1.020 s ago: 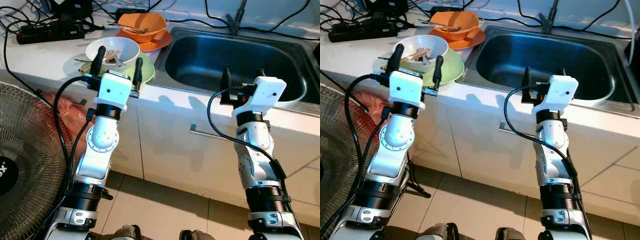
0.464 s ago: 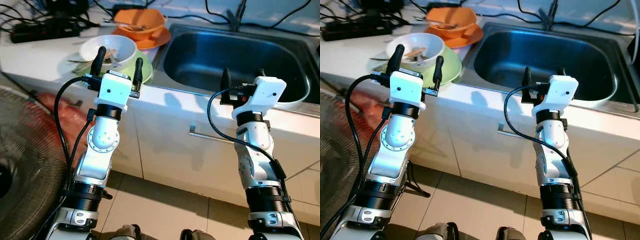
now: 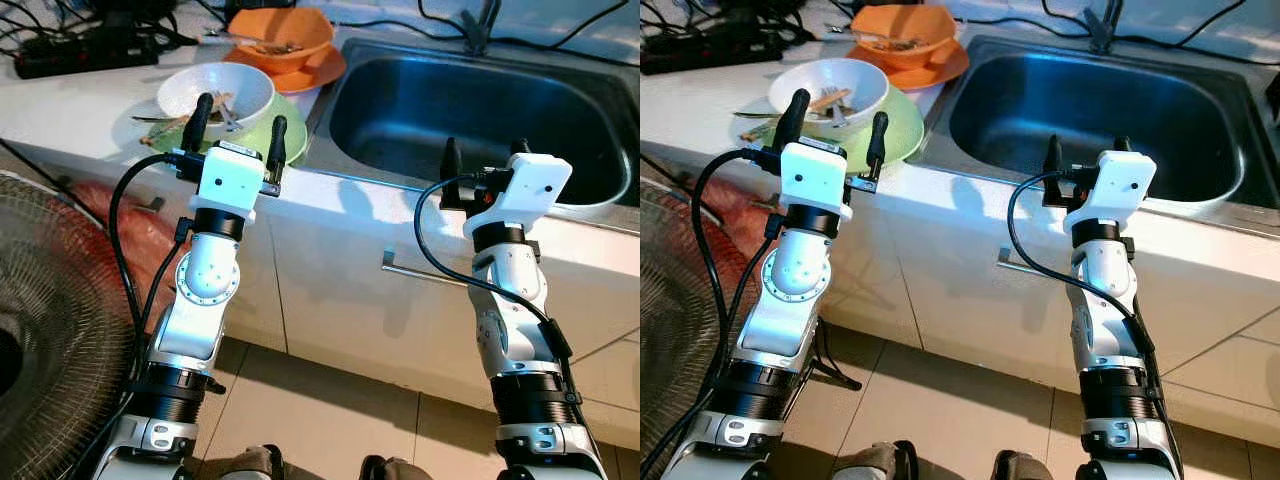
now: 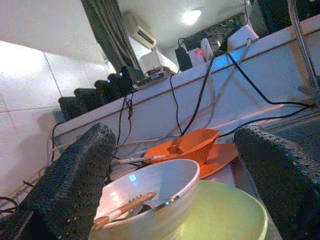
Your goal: Kitchen organization
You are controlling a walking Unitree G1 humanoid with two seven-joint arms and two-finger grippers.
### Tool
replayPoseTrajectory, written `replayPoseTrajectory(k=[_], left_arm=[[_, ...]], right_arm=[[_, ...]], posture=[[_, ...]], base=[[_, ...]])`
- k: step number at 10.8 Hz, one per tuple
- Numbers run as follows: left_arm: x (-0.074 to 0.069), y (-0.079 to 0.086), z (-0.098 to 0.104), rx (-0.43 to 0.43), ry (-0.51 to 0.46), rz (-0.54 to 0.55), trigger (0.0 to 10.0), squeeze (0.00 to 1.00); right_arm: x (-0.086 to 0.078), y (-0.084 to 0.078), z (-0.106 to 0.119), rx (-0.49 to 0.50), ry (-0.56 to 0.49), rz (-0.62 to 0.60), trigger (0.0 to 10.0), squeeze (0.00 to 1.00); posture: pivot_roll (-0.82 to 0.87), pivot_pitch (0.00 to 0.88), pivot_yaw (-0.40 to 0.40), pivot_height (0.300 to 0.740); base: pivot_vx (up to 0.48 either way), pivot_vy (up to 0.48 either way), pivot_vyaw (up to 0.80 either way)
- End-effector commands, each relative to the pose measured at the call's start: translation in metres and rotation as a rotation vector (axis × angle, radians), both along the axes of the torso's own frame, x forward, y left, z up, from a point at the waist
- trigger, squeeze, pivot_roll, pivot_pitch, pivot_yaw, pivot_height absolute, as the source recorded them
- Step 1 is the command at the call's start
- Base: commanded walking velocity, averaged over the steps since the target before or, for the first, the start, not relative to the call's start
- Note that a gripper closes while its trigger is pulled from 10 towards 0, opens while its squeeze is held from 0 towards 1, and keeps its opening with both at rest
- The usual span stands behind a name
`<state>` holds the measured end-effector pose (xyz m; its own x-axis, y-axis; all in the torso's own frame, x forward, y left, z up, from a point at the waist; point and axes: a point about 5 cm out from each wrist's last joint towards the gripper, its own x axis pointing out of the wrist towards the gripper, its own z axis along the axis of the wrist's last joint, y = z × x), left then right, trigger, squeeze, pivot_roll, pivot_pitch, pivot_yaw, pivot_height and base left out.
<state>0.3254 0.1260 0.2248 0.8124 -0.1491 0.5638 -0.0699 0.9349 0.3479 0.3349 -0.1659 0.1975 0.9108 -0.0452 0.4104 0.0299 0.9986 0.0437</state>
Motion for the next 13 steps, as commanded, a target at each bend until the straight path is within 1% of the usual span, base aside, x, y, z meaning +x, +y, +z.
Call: replayPoseTrajectory(k=[1, 3, 7, 8, 10, 13], left_arm=[[-0.001, 0.0, -0.002, -0.002, 0.003, 0.003, 10.0, 0.0], [-0.001, 0.0, -0.002, -0.003, 0.003, 0.005, 10.0, 0.0], [0.002, 0.008, -0.006, 0.016, 0.032, 0.042, 10.0, 0.0], [0.005, 0.015, -0.006, 0.03, 0.046, 0.07, 10.0, 0.0], [0.012, 0.022, -0.013, 0.05, 0.1, 0.109, 10.0, 0.0], [0.017, 0.017, -0.016, 0.063, 0.126, 0.091, 10.0, 0.0]], right_arm=[[0.0, 0.001, 0.001, 0.009, -0.011, 0.009, 10.0, 0.0], [-0.001, 0.001, 0.001, 0.009, -0.011, 0.01, 10.0, 0.0], [0.0, 0.001, 0.001, 0.009, -0.01, 0.013, 10.0, 0.0], [0.0, 0.001, 0.001, 0.009, -0.009, 0.014, 10.0, 0.0], [0.0, 0.002, 0.0, 0.008, -0.008, 0.016, 10.0, 0.0], [0.0, 0.002, 0.0, 0.007, -0.008, 0.016, 10.0, 0.0]], posture=[[0.04, 0.142, 0.005, 0.74], [0.04, 0.14, 0.003, 0.74], [0.04, 0.146, 0.0, 0.74], [0.04, 0.149, 0.0, 0.74], [0.04, 0.151, 0.0, 0.74], [0.03, 0.151, -0.001, 0.74]], base=[[0.0, 0.0, 0.0], [0.0, 0.0, 0.0], [0.0, 0.0, 0.0], [0.0, 0.0, 0.0], [0.0, 0.0, 0.0], [0.0, 0.0, 0.0]])
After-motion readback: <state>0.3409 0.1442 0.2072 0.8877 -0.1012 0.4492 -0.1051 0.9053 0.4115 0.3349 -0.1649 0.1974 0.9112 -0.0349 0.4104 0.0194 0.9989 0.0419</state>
